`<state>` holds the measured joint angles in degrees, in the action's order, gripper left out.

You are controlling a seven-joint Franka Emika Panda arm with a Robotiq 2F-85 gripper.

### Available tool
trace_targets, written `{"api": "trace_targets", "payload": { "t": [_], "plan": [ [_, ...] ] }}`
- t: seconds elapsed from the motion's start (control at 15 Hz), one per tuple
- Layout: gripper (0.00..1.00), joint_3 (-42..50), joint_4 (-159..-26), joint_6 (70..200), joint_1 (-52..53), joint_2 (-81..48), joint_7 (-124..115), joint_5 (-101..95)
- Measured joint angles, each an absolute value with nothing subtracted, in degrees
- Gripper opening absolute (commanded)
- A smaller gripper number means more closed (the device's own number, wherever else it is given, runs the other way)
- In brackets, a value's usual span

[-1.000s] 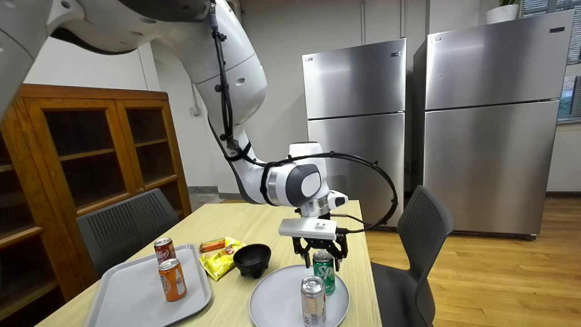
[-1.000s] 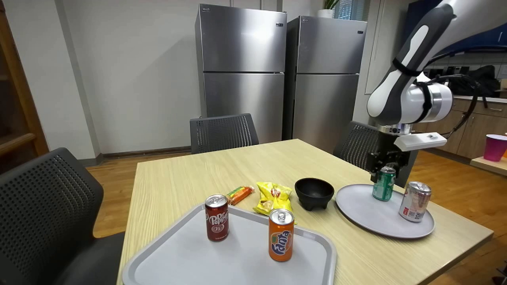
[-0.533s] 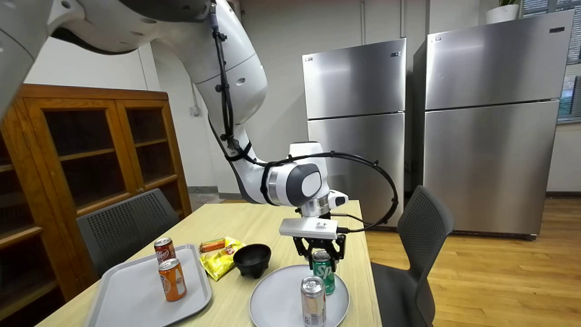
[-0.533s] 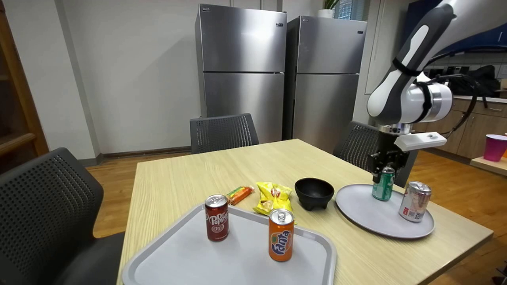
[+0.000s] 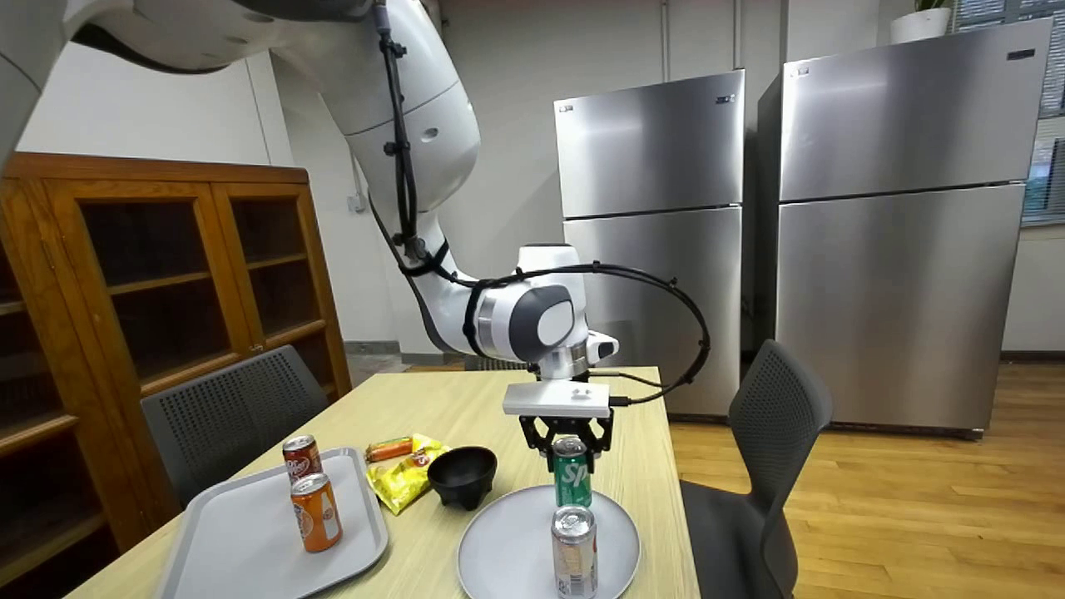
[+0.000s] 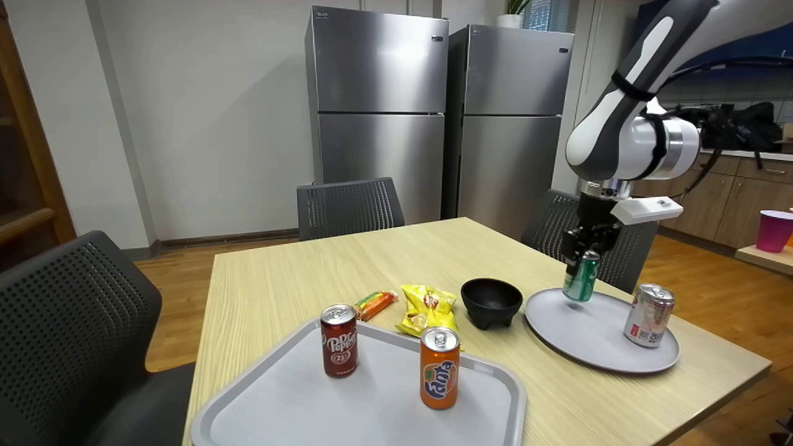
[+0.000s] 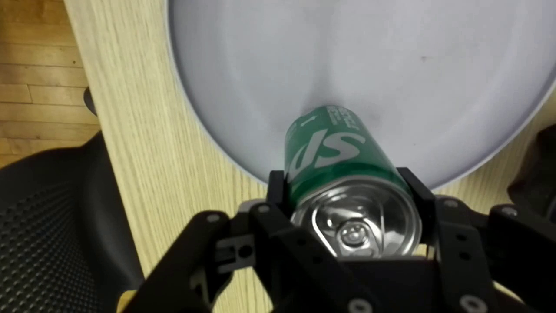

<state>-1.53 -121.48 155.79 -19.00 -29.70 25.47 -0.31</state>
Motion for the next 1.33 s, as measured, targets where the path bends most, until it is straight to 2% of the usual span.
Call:
{"api": "trace_targets", "payload": {
  "t": [0.67,1.33],
  "plan": [
    [0.38,-9.14,-128.76,155.76,-20.42,-19.11,37.71,6.15],
    [0.38,-10.77,-137.0,156.31,-10.31,-10.93,39.86,7.9]
  ]
}}
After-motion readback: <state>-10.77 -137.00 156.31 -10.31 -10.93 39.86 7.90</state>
